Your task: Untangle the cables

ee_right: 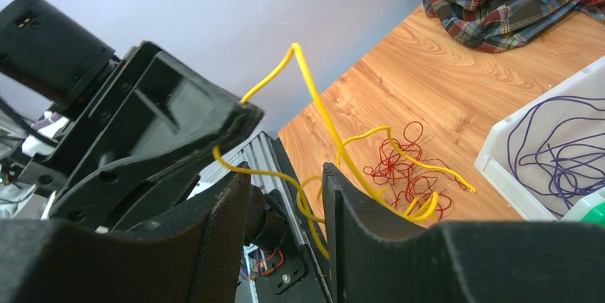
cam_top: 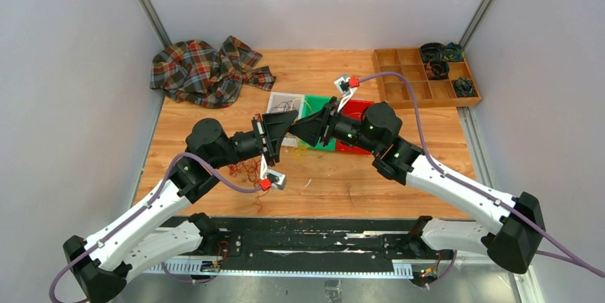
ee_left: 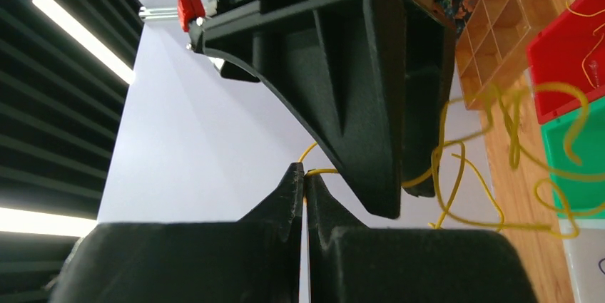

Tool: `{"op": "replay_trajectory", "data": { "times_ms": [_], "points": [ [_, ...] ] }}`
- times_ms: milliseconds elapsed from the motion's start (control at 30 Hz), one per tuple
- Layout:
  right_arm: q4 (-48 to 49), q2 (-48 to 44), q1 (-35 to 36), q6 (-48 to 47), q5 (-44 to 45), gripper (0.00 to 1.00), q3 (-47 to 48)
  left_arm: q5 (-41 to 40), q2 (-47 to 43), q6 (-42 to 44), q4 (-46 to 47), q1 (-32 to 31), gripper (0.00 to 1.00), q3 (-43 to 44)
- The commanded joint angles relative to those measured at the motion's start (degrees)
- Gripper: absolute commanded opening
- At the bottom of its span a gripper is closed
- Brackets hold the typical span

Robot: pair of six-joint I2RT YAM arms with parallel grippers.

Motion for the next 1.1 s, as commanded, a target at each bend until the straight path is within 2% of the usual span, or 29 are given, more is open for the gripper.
{"op": "replay_trajectory", "data": {
  "times_ms": [0,400,867,1067],
  "points": [
    [5.3,2.4,0.9,3.7,3.3,0.41,-0.5,1.3,0.3,-1.2,2.2,-0.3,0.01,2.4],
    [7.2,5.1,4.9,3.6,10.3,0.33,-2.7,0.0,0.5,-1.2,2.3,-0.4,0.01,3.5],
    [8.1,2.3,5.5,5.0,18.5,0.27,-15.3,-2.0,3.8,-1.6,2.3,-0.4,0.01,11.1],
    [8.2,2.8,5.5,5.8,20.3,0.22,-18.4,-2.7,4.4,-1.5,2.3,-0.4,0.01,14.6]
  ]
}}
